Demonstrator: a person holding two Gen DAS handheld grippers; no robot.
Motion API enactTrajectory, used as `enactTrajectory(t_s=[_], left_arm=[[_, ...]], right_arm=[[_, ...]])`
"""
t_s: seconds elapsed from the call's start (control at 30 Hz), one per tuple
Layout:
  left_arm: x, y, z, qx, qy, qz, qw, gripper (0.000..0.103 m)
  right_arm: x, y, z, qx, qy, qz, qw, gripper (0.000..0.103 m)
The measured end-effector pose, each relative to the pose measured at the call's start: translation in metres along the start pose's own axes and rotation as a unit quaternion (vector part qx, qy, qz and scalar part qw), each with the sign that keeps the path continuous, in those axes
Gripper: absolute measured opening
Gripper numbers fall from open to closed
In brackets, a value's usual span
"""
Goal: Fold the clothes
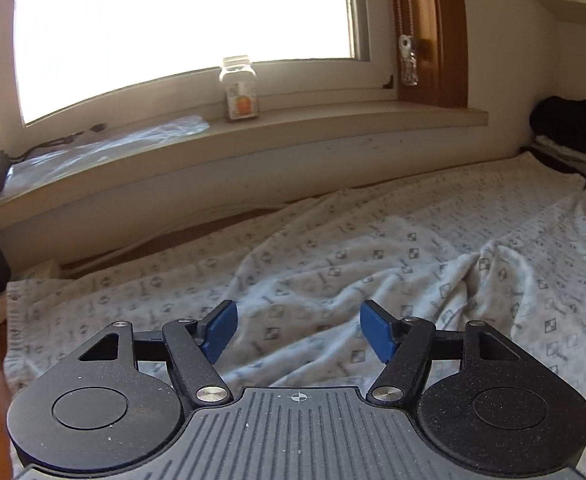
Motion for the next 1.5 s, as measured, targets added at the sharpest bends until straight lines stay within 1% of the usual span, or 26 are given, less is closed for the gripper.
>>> enactTrajectory(t_s=[0.1,0.2,0.23,0.3,0.33,0.37,0.47,0.53,0.6,0.7,0.73,0.77,0.8,0.87,0.93,1.0,1.07,1.17,1.27,1.3,1.37,1.4,1.43,1.5], left_arm=[[-0.003,-0.013,-0.001,-0.014,0.018,-0.009,0.9997,0.072],[-0.009,-0.020,-0.008,-0.016,0.026,-0.016,0.9994,0.072],[-0.010,-0.023,-0.010,-0.015,0.028,-0.023,0.9992,0.072],[-0.011,-0.025,-0.016,-0.018,0.043,-0.031,0.9985,0.072],[-0.011,-0.026,-0.017,-0.018,0.046,-0.034,0.9982,0.072],[-0.011,-0.027,-0.018,-0.016,0.047,-0.037,0.9981,0.072],[-0.011,-0.029,-0.019,-0.013,0.044,-0.045,0.9980,0.072],[-0.011,-0.029,-0.018,-0.012,0.035,-0.046,0.9982,0.072],[-0.011,-0.030,-0.019,-0.014,0.036,-0.046,0.9982,0.072],[-0.011,-0.031,-0.018,-0.013,0.034,-0.047,0.9982,0.073],[-0.011,-0.031,-0.019,-0.013,0.034,-0.047,0.9982,0.073],[-0.011,-0.031,-0.019,-0.014,0.034,-0.047,0.9982,0.073],[-0.011,-0.032,-0.019,-0.014,0.035,-0.047,0.9982,0.073],[-0.011,-0.032,-0.019,-0.014,0.034,-0.047,0.9982,0.073],[-0.011,-0.032,-0.019,-0.014,0.035,-0.047,0.9982,0.074],[-0.011,-0.032,-0.019,-0.013,0.033,-0.048,0.9982,0.075],[-0.011,-0.032,-0.020,-0.012,0.033,-0.048,0.9982,0.076],[-0.012,-0.032,-0.021,-0.012,0.031,-0.048,0.9983,0.076],[-0.011,-0.031,-0.019,-0.008,0.026,-0.046,0.9986,0.076],[-0.011,-0.030,-0.017,-0.005,0.022,-0.044,0.9988,0.076],[-0.010,-0.027,-0.012,0.006,0.007,-0.039,0.9992,0.075],[-0.009,-0.025,-0.008,0.009,0.000,-0.037,0.9993,0.075],[-0.007,-0.023,-0.004,0.006,-0.003,-0.034,0.9994,0.075],[0.000,-0.016,0.005,-0.011,-0.002,-0.024,0.9997,0.075]], right_arm=[[-0.012,0.009,0.022,-0.012,-0.035,0.008,0.999,0.038],[-0.025,0.015,0.039,-0.020,-0.061,0.013,0.998,0.038],[-0.029,0.015,0.043,-0.026,-0.066,0.013,0.997,0.038],[-0.033,0.014,0.049,-0.021,-0.081,0.017,0.996,0.035],[-0.035,0.014,0.052,-0.014,-0.089,0.019,0.996,0.022],[-0.036,0.015,0.052,-0.017,-0.087,0.016,0.996,0.001],[-0.041,0.024,0.053,-0.028,-0.070,-0.001,0.997,0.001],[-0.048,0.043,0.053,-0.035,-0.060,-0.009,0.998,0.001],[-0.057,0.071,0.055,-0.044,-0.058,-0.008,0.997,0.001],[-0.071,0.090,0.054,-0.048,-0.061,-0.026,0.997,0.001],[-0.076,0.095,0.053,-0.049,-0.063,-0.032,0.996,0.003],[-0.081,0.097,0.054,-0.041,-0.069,-0.033,0.996,0.005],[-0.085,0.097,0.058,-0.045,-0.081,-0.026,0.995,0.008],[-0.093,0.094,0.071,-0.071,-0.110,-0.010,0.991,0.021],[-0.103,0.088,0.087,-0.093,-0.144,0.007,0.985,0.028],[-0.120,0.080,0.110,-0.113,-0.195,0.023,0.974,0.033],[-0.140,0.074,0.133,-0.144,-0.255,0.038,0.955,0.034],[-0.168,0.076,0.157,-0.188,-0.336,0.076,0.920,0.036],[-0.185,0.081,0.169,-0.235,-0.376,0.099,0.891,0.036],[-0.189,0.081,0.171,-0.243,-0.384,0.106,0.885,0.036],[-0.190,0.079,0.170,-0.255,-0.384,0.111,0.881,0.036],[-0.188,0.077,0.168,-0.263,-0.378,0.108,0.881,0.036],[-0.186,0.076,0.166,-0.271,-0.368,0.101,0.884,0.036],[-0.184,0.077,0.164,-0.287,-0.359,0.087,0.884,0.035]])
Point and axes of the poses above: each gripper's, at about its wrist camera, not at the fingertips, and y roughly against the way its jaws point, z to its right, x to its top, the point moved 1 cm from there along -y, roughly the way its jaws point, and after that the axes turned 2 degrees about -y, right-handed, at the moved point
